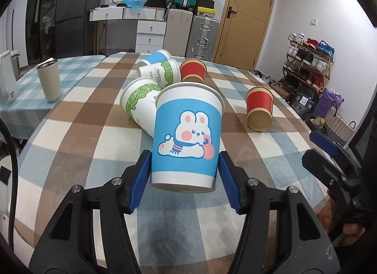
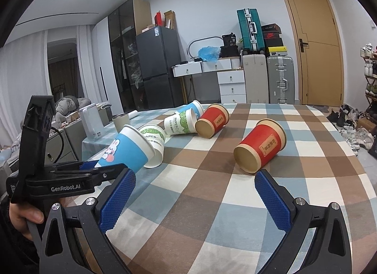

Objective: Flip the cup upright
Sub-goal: 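Close the left gripper around the blue bunny cup's body, then bring the right tool to the blue bunny cup beside the left tool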

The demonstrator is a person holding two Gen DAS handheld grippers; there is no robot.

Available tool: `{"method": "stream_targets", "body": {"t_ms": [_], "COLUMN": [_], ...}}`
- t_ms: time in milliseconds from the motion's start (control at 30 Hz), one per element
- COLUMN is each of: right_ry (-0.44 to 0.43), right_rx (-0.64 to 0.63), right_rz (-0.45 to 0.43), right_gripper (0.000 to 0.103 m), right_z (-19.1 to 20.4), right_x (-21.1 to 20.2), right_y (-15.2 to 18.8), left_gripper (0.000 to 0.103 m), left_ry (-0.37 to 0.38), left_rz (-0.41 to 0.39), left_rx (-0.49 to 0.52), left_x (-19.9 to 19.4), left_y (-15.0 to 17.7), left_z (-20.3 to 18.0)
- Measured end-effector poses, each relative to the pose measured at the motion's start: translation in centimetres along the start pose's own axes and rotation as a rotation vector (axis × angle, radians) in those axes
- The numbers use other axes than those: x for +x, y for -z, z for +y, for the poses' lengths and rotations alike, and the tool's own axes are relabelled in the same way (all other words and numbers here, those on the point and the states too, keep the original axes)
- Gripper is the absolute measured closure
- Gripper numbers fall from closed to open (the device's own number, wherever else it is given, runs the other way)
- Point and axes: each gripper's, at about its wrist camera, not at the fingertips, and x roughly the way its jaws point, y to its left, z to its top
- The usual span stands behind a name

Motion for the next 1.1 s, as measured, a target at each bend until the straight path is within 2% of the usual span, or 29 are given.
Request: {"method": "stream_targets", "body": {"t_ms": [400,867,967,1033,1100], "right_ry": [0.005,0.006,0.006,0.006,0.007], "right_rx": [0.010,0.010,0.011,0.011,0.013], "right_rz": [0.003,0.004,0.003,0.004,0.007], "right_gripper": [0.000,0.000,0.000,0.000,0.000], "right_z": [-0.2,-0.3,-0.4,-0.3,-0.4], "right_x": [-0.1,-0.1,-0.1,0.0,0.0], "right_y": [0.1,0.1,0.1,0.1,0.1], "left_gripper": [0.048,0.047,0.041,0.023,0.014], "left_ry": [0.032,0.056,0.068,0.065,0.061], "left_rz": [0.059,0.090,0.087,0.071,0.058], "left_rx": [-0.037,-0.047,-0.030,-0.018,-0.018], "left_x": [0.9,1.6,1.5,1.2,0.9], "left_y": [2.6,2.9,2.9,2.7,2.5], "left_z": [-1.8,-2.1,-2.0,-2.0,-1.7]}}
